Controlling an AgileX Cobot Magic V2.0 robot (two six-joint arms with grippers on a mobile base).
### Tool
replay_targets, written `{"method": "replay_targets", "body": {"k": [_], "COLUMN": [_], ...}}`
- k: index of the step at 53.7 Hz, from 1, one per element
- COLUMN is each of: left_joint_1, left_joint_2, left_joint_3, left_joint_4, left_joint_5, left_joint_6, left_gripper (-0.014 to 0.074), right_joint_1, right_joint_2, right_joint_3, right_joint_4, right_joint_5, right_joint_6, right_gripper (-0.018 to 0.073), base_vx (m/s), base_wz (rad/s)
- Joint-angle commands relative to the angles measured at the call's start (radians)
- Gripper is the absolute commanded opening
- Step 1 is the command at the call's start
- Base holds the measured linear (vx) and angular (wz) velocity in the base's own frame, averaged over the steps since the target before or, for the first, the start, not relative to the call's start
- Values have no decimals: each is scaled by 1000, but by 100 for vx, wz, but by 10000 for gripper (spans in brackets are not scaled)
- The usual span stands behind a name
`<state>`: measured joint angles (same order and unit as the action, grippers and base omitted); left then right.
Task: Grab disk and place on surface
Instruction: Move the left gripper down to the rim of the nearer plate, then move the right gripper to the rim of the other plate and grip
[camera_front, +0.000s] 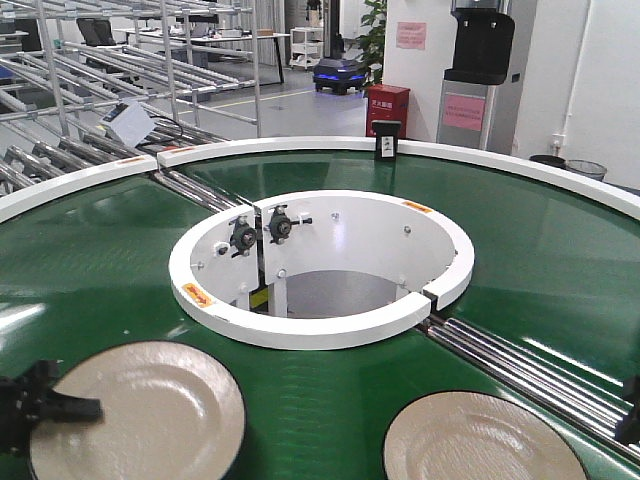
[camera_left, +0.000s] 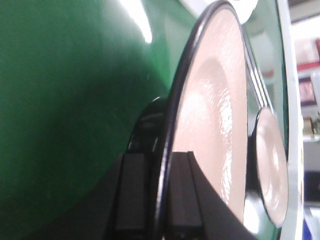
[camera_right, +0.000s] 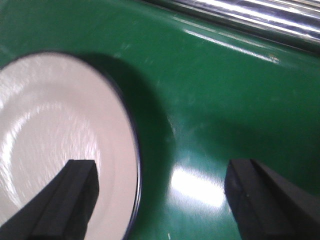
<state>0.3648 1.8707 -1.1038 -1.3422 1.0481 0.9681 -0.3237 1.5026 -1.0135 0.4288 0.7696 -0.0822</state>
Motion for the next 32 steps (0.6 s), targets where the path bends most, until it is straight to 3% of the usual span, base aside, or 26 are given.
{"method": "replay_targets", "body": {"k": [1, 6, 9, 14, 32], "left_joint_1": [23, 31, 31, 31, 31], "left_joint_2": [-100, -124, -134, -134, -134], "left_joint_3": [-25, -25, -25, -25, -25], "left_joint_4": [-110, -110, -110, -118, -128], "left_joint_5": [83, 77, 78, 90, 98], "left_joint_6": [-17, -17, -17, -17, -17], "left_gripper": [-4, -4, -4, -4, -4], "right_joint_1": [-73, -86, -84, -78, 102], "right_joint_2": [51, 125, 162, 216, 308], "right_joint_3": [-55, -54, -54, -54, -54], "right_joint_4": [266, 439, 503, 576, 545], "right_joint_5": [16, 41, 57, 60, 17], "right_joint_6": [-250, -501, -578, -637, -674], "right_gripper": [575, 575, 575, 575, 535], "base_vx": [0, 0, 0, 0, 0], "base_wz": [0, 0, 0, 0, 0]}}
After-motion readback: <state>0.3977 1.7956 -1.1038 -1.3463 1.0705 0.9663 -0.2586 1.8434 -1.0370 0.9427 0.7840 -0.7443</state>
